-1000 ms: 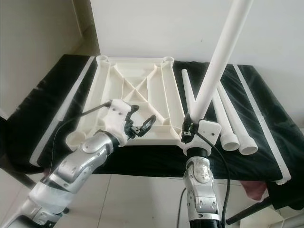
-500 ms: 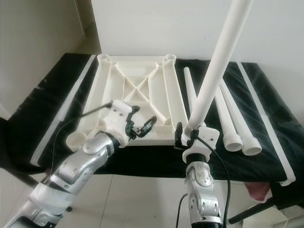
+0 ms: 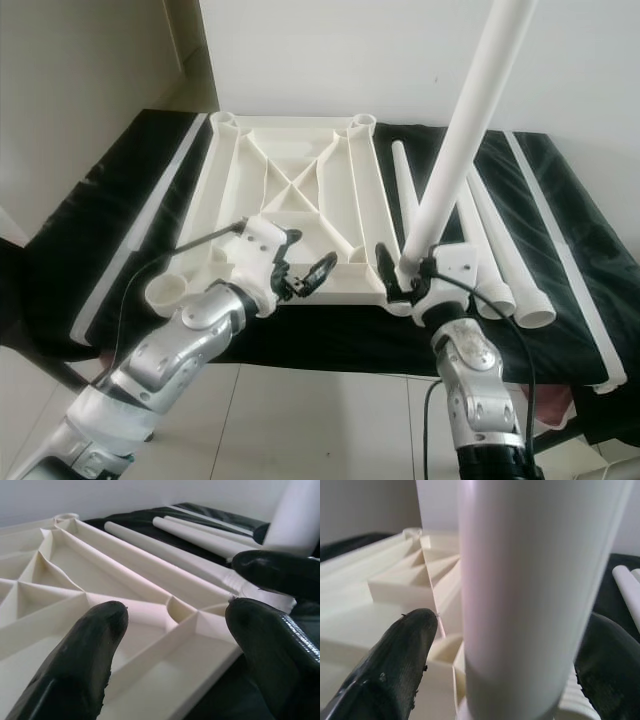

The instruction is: Building children table

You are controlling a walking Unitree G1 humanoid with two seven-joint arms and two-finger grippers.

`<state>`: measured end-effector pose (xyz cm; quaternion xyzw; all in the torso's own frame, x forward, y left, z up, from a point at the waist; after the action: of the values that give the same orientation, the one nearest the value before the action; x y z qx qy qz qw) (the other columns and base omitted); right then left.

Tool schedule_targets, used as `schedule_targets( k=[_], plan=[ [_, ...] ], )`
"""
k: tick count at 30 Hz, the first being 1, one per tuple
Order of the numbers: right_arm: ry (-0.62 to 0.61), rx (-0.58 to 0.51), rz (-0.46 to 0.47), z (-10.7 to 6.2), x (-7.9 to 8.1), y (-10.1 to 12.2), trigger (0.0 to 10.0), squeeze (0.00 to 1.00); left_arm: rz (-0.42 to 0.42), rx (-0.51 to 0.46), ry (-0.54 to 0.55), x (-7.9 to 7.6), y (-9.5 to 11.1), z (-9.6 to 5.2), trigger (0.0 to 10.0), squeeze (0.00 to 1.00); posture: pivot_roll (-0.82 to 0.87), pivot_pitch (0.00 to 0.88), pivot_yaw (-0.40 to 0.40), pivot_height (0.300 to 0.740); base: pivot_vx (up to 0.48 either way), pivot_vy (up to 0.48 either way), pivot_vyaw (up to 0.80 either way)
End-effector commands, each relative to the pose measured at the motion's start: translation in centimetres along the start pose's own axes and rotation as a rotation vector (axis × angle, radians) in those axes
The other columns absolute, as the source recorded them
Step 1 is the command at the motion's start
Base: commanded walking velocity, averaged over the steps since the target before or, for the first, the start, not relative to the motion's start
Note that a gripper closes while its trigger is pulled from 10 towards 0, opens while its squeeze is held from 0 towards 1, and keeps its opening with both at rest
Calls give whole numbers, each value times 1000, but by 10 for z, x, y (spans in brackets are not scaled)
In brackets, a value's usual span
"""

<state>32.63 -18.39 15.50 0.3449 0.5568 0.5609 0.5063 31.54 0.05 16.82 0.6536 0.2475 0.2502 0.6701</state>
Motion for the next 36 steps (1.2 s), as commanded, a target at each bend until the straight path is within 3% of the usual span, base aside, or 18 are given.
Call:
schedule_targets(
  k=[1,8,17,18,19,21,24,28,29,34,35,36],
  plan=[
    [33,7,3,0,-2,-3,10000,0,13,58,-252,-23,-12,-5,10000,0,-4,35,-6,740,0,0,0],
    [160,53,-40,1,-11,-10,10000,0,8,145,-376,-39,-31,-15,10000,0,0,28,-12,740,0,0,0],
    [209,77,-69,2,-15,-15,10000,0,28,167,-428,-45,-33,-17,10000,0,2,23,-10,740,0,0,0],
    [222,80,-75,2,-15,-15,8000,0,34,176,-439,-45,-33,-17,10000,0,2,23,-10,740,0,0,0],
    [222,80,-75,2,-15,-15,8000,0,34,176,-439,-45,-33,-17,10000,0,2,23,-10,740,0,0,0],
    [242,86,-84,4,-18,-17,4549,0,16,192,-458,-47,-31,-17,10000,0,3,20,-6,740,0,0,0],
    [247,94,-86,6,-18,-20,3843,0,22,184,-456,-46,-28,-14,10000,0,5,17,-6,740,0,0,0],
    [244,99,-97,7,-18,-22,3725,0,24,181,-453,-46,-27,-13,10000,0,4,15,-5,740,0,0,0],
    [232,101,-112,9,-19,-24,0,0,29,176,-447,-46,-26,-13,10000,0,5,13,-5,740,0,0,0],
    [165,116,-89,12,-21,-31,0,0,17,173,-448,-50,-26,-13,10000,0,7,11,-15,740,0,0,0],
    [134,114,-60,12,-22,-32,706,0,17,169,-442,-51,-26,-13,10000,0,5,11,-16,740,0,0,0],
    [115,112,-41,12,-22,-33,706,0,18,166,-438,-52,-27,-13,10000,0,6,10,-19,740,0,0,0]
  ],
)
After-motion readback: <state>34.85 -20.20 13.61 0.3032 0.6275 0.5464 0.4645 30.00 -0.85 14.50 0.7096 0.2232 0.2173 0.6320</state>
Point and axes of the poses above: a point about 5 cm out from each wrist's last joint towards the gripper, its own z axis pointing out of the wrist towards the gripper, its own y axis along the axis of the wrist's last joint, x = y × z, the point moved 4 cm from there along z, pointing out of the wrist towards the gripper, and after that the axes turned 5 degrees about -z, right-handed, at the moved point
